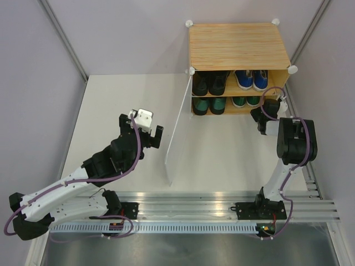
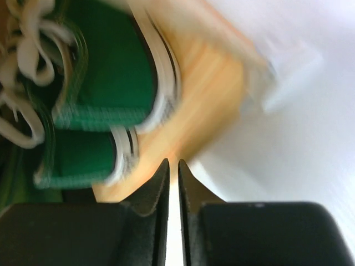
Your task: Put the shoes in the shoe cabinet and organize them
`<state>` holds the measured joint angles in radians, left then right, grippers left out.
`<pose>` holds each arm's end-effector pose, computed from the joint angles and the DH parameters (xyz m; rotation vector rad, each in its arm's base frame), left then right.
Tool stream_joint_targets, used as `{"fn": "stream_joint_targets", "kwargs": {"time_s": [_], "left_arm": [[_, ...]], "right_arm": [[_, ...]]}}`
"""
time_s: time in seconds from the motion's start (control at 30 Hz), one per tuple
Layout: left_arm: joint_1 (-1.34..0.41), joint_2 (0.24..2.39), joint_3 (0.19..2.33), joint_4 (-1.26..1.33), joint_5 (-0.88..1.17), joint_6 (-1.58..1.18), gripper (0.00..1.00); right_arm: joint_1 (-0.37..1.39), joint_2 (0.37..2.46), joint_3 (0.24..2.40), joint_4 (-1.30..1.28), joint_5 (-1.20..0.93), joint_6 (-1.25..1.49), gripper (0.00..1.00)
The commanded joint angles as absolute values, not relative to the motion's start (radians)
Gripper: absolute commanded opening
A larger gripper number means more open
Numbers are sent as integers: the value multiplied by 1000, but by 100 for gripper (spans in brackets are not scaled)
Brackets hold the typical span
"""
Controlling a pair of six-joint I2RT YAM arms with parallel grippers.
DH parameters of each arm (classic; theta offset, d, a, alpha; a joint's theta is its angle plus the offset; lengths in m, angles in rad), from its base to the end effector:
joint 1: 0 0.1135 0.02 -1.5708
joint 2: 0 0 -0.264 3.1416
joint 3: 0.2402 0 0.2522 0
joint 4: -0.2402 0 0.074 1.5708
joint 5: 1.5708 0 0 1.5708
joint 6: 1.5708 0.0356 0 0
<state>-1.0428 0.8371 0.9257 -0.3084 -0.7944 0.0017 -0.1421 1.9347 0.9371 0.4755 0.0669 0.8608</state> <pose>0.1119 -0.1414 0.3694 0.3392 1.6908 -0.0565 0.3879 -0.0579 0.1323 1.0511 1.8324 0.3634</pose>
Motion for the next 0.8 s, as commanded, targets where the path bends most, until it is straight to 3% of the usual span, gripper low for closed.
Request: {"fn": "stream_joint_targets", "kwargs": {"time_s": [0.0,0.3,0.47,0.63,0.77], "left_arm": [[-1039,827,930,-299,-818,34,100],[-1037,824,923,-287,-841,18,100],[-988,847,942,-302,-942,-47,100],[-685,850,986,-371,-711,-231,100],[-542,883,1043,-463,-537,-365,100]], "right_arm": [[-143,1800,845,506,41,873,15],[-141,1481,585,433,-83,821,24],[-140,1301,669,108,-155,678,31],[-141,1033,805,-99,-134,617,42],[-141,870,839,-193,-86,586,53]]}}
